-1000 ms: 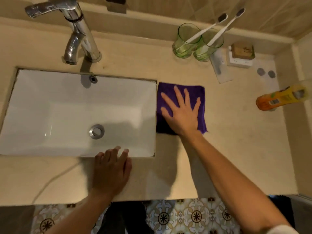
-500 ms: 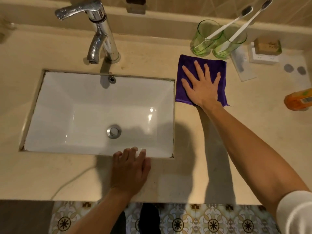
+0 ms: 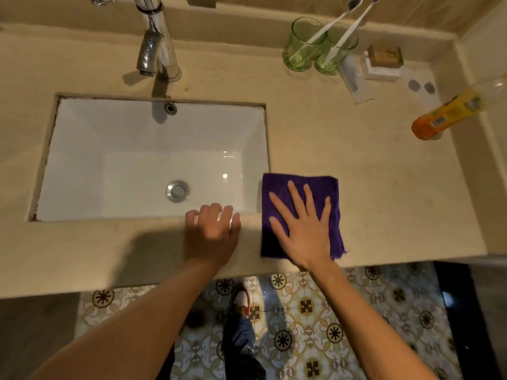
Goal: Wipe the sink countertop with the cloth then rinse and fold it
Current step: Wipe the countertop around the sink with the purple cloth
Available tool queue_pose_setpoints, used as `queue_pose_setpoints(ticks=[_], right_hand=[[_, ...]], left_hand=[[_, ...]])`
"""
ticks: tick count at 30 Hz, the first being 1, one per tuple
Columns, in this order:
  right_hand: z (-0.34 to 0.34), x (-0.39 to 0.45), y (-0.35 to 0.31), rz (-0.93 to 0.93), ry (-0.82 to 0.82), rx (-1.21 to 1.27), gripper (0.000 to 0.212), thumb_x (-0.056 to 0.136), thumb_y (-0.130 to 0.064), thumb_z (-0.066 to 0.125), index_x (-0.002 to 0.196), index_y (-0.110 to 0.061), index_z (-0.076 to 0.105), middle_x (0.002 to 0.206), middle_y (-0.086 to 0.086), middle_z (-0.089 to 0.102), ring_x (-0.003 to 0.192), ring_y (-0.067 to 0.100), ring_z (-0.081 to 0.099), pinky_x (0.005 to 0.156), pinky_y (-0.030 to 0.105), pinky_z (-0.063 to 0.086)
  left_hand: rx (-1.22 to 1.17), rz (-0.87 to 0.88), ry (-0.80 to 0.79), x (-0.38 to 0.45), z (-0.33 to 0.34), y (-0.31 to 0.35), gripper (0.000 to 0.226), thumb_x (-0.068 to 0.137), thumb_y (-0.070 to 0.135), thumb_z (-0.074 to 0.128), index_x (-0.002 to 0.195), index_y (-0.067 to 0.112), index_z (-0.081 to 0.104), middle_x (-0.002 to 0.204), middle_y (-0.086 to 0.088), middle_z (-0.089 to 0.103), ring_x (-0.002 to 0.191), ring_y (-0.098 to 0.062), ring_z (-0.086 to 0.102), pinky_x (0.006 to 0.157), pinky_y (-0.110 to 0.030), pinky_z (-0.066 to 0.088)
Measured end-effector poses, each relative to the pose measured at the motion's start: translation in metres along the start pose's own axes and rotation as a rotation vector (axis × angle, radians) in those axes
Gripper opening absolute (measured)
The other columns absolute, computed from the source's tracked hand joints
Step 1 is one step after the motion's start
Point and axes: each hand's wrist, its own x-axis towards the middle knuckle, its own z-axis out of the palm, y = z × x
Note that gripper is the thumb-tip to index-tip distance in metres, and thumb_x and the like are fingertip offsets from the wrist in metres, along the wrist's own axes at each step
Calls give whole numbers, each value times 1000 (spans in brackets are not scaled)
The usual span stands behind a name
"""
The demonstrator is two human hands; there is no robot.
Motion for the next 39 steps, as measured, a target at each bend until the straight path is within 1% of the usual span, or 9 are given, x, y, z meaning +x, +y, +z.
queue_pose_setpoints(ticks=[3, 5, 9, 12, 16, 22, 25, 29, 39], right_hand=[[7, -42, -10, 26, -2, -9, 58, 104, -59, 26, 159, -47, 14, 171, -3, 4, 158, 26, -1, 119, 70, 5], [9, -59, -14, 32, -15, -7, 58, 103, -59, 25, 159, -46, 14, 171, -3, 4, 158, 26, 0, 118, 70, 5], [7, -65, -18, 59, -3, 5, 57, 103, -61, 18, 158, -46, 21, 171, -5, 7, 158, 25, 3, 119, 70, 5], [9, -64, -31, 89, 22, 16, 58, 101, -59, 23, 157, -43, 27, 170, -3, 12, 157, 27, 7, 119, 70, 5], [14, -64, -55, 150, 52, 20, 59, 99, -57, 27, 156, -41, 30, 170, -3, 16, 157, 29, 10, 119, 69, 3], [17, -61, -81, 153, 44, -1, 61, 100, -58, 23, 156, -39, 32, 170, -2, 15, 157, 29, 9, 118, 69, 5], [22, -58, -122, 146, 51, 5, 60, 101, -58, 23, 157, -39, 30, 170, -1, 14, 157, 29, 7, 118, 70, 5], [29, -51, -209, 83, 46, 23, 58, 102, -57, 24, 158, -41, 24, 170, 2, 13, 157, 32, 5, 116, 74, 7], [33, -21, -441, -137, 16, 112, 56, 103, -57, 34, 157, -43, 28, 171, 7, 8, 155, 42, 3, 110, 81, 7]], left_hand=[[-5, 101, -109, -7, 3, -5, 52, 112, 26, 23, 127, 8, 70, 129, -18, 71, 113, -35, 67, 96, -48, 46], [-189, 67, -105, -11, -5, -16, 59, 111, 34, 16, 140, 12, 63, 148, -12, 61, 133, -32, 58, 110, -50, 42], [-266, 2, 205, -33, -28, -92, 39, 107, 26, 45, 135, 12, 68, 146, -12, 63, 129, -32, 62, 107, -45, 43], [-41, -15, 197, -59, -39, -190, 34, 106, 21, 53, 135, 11, 69, 156, -16, 53, 135, -36, 57, 108, -50, 42], [-64, -278, -19, -80, -70, -290, 53, 105, 47, 31, 152, 32, 50, 170, -2, 33, 152, -28, 35, 124, -49, 21], [47, -316, -144, -87, -74, -388, 65, 102, 64, 4, 163, 48, 17, 175, 12, 0, 161, -13, 1, 122, -33, -24], [11, -340, -113, -88, -61, -392, 61, 102, 58, 12, 163, 49, 14, 174, 12, -1, 162, -16, 3, 128, -48, -9], [106, -197, 127, -91, -49, -398, 52, 109, 41, 33, 159, 32, 41, 169, -10, 31, 154, -37, 36, 124, -61, 17], [55, -169, 83, -89, -55, -402, 53, 108, 40, 31, 159, 30, 43, 169, -11, 33, 153, -38, 36, 119, -65, 23]])
